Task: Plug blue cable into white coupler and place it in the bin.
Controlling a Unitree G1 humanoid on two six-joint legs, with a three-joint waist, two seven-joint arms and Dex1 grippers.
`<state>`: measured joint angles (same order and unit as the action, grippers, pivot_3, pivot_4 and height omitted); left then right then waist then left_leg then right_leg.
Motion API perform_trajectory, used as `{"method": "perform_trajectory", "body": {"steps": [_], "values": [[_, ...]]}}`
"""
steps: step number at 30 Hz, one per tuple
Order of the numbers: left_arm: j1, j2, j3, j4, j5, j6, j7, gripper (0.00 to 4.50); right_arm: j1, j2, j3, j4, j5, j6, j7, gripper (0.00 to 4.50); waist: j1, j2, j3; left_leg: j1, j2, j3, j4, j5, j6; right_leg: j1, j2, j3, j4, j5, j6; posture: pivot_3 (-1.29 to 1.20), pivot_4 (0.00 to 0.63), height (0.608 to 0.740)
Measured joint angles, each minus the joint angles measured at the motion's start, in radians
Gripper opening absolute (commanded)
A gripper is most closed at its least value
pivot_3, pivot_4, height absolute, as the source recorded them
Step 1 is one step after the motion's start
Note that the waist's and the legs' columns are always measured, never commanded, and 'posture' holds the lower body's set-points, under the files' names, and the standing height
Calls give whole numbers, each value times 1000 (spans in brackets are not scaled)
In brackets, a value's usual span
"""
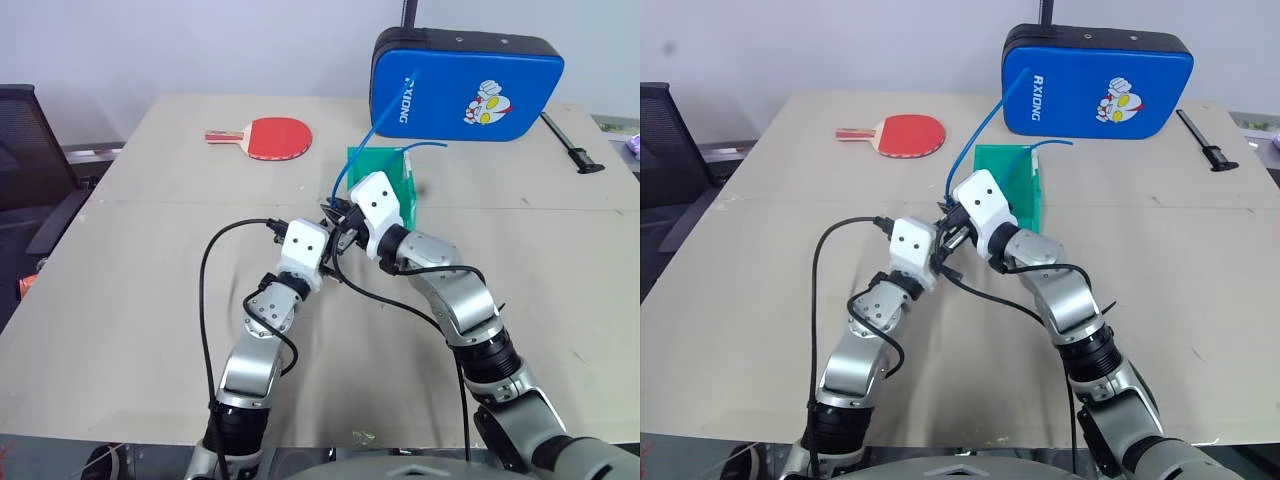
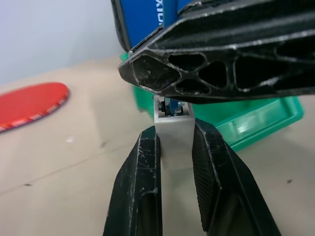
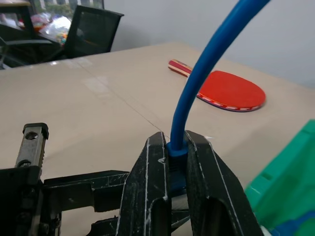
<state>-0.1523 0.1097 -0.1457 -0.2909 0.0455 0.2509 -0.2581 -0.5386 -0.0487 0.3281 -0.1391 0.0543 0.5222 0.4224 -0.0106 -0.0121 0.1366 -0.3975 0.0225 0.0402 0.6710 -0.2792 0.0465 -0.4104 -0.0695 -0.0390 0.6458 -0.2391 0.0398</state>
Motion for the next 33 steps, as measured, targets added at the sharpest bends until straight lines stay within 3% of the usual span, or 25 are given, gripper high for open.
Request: {"method": "perform_trajectory", "body": {"steps": [7,8,12,23,31,33], "values": [[-13,-3,1,-15,-14,30,-6,278,6,-3,-10,20,3,-81,11,0,-1,0,0,0,0,0,0,0,0,0,1,0,0,0,0,0,150,729],[-13,3,1,-26,-14,30,-9,1297,12,-2,-18,12,12,-91,15,0,-1,0,0,0,0,0,0,0,0,0,1,0,0,0,0,0,150,729],[-16,18,1,-83,-14,17,-24,3135,21,-28,-53,-27,46,-88,40,0,0,-1,0,0,0,0,0,0,0,0,0,0,-1,0,0,0,150,729],[93,116,31,-210,-109,-7,-119,3135,-64,-93,-169,-40,180,52,99,0,-5,0,1,1,1,-1,0,0,0,0,0,1,1,0,0,0,150,729],[196,297,218,-310,-381,209,-266,3135,-266,-203,-231,257,289,136,281,0,-1,1,3,0,0,0,0,0,0,0,-1,0,0,0,0,0,150,729],[177,343,287,-337,-471,280,-279,3135,-366,-201,-238,430,278,123,287,0,-5,1,3,0,0,0,0,0,0,0,0,1,0,0,0,0,150,729]]}}
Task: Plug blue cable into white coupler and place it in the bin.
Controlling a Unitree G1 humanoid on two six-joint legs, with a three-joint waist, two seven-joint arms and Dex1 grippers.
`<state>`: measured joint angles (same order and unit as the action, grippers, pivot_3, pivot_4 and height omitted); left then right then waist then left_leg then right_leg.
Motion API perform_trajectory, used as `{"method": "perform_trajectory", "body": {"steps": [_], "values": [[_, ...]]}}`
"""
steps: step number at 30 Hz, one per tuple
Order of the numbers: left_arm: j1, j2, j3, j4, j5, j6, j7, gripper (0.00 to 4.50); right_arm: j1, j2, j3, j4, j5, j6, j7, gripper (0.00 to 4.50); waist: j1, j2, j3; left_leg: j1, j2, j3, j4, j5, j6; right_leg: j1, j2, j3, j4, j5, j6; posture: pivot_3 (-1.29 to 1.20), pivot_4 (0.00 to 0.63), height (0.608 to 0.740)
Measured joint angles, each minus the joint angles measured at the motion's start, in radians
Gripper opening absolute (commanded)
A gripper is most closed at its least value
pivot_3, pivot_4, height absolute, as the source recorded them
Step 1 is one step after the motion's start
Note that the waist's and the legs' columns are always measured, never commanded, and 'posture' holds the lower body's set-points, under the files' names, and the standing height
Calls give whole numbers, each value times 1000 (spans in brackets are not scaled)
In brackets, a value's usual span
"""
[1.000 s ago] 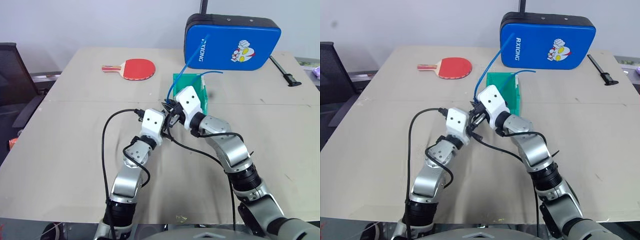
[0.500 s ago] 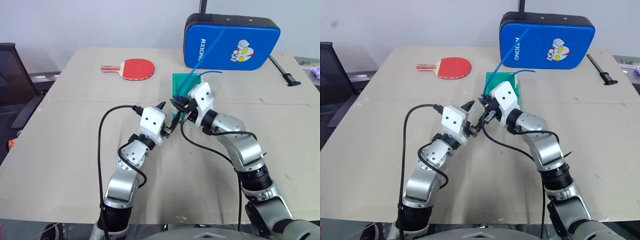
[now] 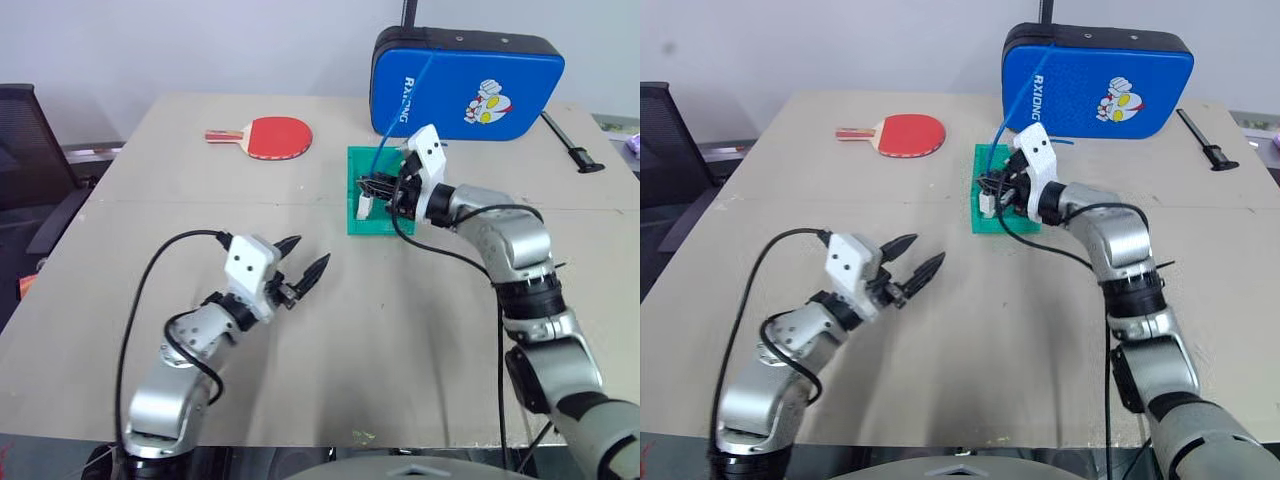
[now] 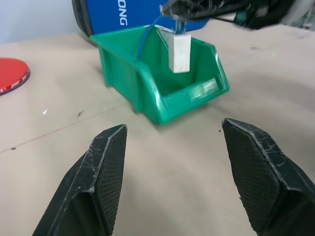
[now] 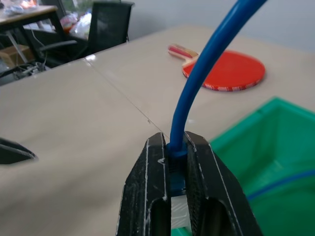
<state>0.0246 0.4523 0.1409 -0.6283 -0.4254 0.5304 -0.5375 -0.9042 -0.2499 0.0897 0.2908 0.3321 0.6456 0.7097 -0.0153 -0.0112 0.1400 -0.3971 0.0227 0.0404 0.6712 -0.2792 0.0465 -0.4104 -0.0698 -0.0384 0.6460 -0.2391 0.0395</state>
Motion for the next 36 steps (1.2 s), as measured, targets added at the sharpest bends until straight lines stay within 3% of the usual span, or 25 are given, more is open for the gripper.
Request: {"method": "perform_trajectory", "body": {"steps": [5,8,11,12,16,17,19,21,26,31,34,36], "values": [[-84,101,100,-51,-188,152,-19,3135,-220,27,-68,418,-17,-37,-18,0,-1,0,1,0,0,0,-1,3,-5,0,1,0,-1,0,0,0,150,729],[-112,113,119,-60,-256,211,4,3208,-294,46,-78,597,-32,-71,-9,832,0,0,1,-1,0,1,-2,3,-6,0,1,1,-3,0,0,0,150,729],[-133,130,122,-61,-282,231,19,3208,-331,48,-83,699,-53,-118,-5,2129,1,0,3,-3,0,1,-2,3,-6,-1,0,1,-4,0,0,0,150,729],[-138,140,122,-61,-286,234,20,3208,-344,48,-91,726,-61,-147,-5,2834,1,0,4,-3,0,1,-2,3,-6,-1,0,2,-4,0,0,0,150,729],[-137,150,121,-61,-295,241,22,3208,-357,35,-107,745,-79,-179,-5,4353,0,0,4,-2,0,1,-2,3,-6,-1,0,2,-4,0,0,0,150,729],[-133,160,120,-62,-295,241,20,3208,-348,19,-108,723,-79,-177,4,4489,2,0,5,-2,0,1,-2,3,-6,-1,0,3,-4,0,0,0,150,729],[-112,177,118,-67,-289,239,19,3208,-302,-23,-117,632,-71,-163,34,4489,5,0,5,-3,0,0,-2,3,-6,0,0,3,-4,0,0,0,150,729],[-68,186,113,-77,-268,222,19,3208,-174,-85,-127,418,-33,-147,108,4489,8,0,5,-3,0,-1,-2,3,-6,0,-1,3,-4,0,0,0,150,729],[104,198,69,-109,-149,148,19,3208,298,-236,-169,-122,91,-133,263,4489,13,0,5,-4,0,-3,-5,2,-6,-1,-3,5,-7,0,0,0,150,729],[217,173,7,-107,-43,13,9,3208,656,-331,-225,-312,100,-312,360,4489,9,1,6,2,1,-2,-4,0,-1,2,-2,7,-5,-1,0,0,150,729],[310,135,-44,-37,34,-99,-8,3208,838,-327,-250,-302,100,-418,398,4489,6,1,6,6,2,1,-3,0,-1,4,-1,11,-4,-3,-5,0,150,729],[338,122,-70,33,83,-165,-21,3208,879,-325,-256,-261,98,-482,420,4489,3,0,7,9,2,3,-2,0,0,4,0,12,-3,-1,-7,0,150,729]]}}
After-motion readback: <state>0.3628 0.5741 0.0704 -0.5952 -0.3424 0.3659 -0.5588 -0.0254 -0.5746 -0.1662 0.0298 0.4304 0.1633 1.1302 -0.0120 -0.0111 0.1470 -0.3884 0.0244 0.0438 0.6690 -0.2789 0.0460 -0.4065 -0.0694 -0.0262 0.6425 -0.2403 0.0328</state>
